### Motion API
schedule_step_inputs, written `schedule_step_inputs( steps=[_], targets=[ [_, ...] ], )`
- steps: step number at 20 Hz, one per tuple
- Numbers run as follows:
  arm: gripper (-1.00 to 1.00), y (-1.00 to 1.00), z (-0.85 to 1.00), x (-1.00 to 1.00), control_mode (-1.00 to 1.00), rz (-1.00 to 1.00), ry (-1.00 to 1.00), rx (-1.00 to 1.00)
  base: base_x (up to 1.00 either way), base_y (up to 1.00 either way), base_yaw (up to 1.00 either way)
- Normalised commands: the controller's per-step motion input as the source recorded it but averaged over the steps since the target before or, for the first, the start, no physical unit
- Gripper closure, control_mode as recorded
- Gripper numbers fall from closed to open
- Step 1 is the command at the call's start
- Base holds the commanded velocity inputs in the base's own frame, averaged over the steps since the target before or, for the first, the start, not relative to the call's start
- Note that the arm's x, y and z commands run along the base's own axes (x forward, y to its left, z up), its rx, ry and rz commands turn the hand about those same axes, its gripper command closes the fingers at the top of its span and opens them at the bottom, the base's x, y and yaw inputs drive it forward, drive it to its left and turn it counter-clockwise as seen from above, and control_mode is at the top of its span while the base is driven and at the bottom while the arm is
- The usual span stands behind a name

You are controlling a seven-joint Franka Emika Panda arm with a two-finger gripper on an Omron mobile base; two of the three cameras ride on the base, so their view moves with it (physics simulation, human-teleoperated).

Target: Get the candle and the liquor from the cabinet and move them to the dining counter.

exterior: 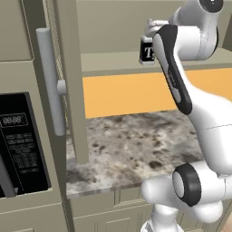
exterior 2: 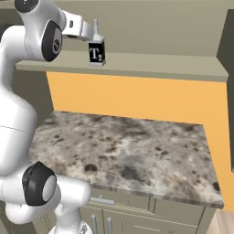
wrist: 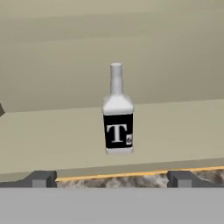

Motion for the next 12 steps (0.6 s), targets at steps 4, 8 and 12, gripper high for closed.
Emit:
schedule_step_inputs(
  steps=[4,8,12],
  targets=[
    [-1.00,-0.03,-0.24,0.53,-1.00,0.00,0.00,0.00,0.00,0.00,0.00],
    [-1.00,-0.14,-0.10,0.47,-1.00,0.00,0.00,0.00,0.00,0.00,0.00],
    [-1.00,-0.10,0.00,0.36,-1.00,0.00,-0.06,0.00,0.00,0.00,0.00]
  ],
)
